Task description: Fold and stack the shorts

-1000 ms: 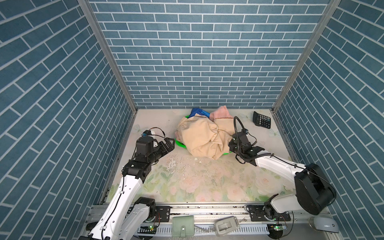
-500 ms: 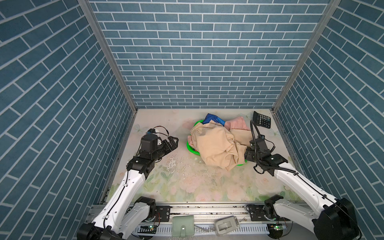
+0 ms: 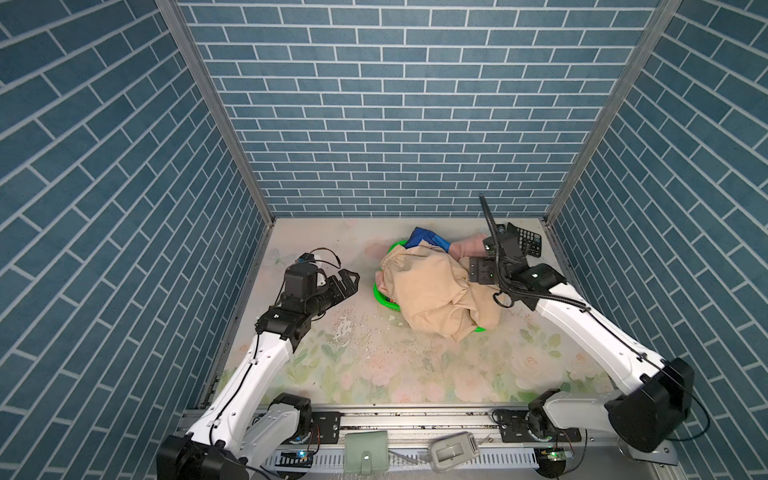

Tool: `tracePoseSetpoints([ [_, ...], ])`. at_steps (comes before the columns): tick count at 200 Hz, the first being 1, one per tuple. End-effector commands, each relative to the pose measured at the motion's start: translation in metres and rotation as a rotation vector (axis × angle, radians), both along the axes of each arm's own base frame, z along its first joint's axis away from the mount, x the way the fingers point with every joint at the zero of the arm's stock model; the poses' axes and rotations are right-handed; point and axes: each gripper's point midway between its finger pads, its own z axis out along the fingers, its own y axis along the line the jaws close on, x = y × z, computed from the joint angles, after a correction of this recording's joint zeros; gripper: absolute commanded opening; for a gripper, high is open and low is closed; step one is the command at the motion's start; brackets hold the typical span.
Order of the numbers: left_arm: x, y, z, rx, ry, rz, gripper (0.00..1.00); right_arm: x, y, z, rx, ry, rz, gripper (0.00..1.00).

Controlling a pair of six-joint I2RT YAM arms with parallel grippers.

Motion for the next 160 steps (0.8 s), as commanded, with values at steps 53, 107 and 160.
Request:
tracePoseSetpoints([
  [53,-0.004,0.000,0.003,0.064,0.035,-0.050,1.00,-0.064,0.152,-0.031,0.007,0.107,0.633,0.90],
  [107,-0.005,0.003,0.001,0.069,0.047,-0.042,1.00,-0.099,0.204,-0.091,-0.006,0.232,0.794,0.78],
  [160,-0.007,0.004,0.002,0.066,0.045,-0.043,1.00,-0.110,0.219,-0.133,-0.050,0.374,0.845,0.58],
])
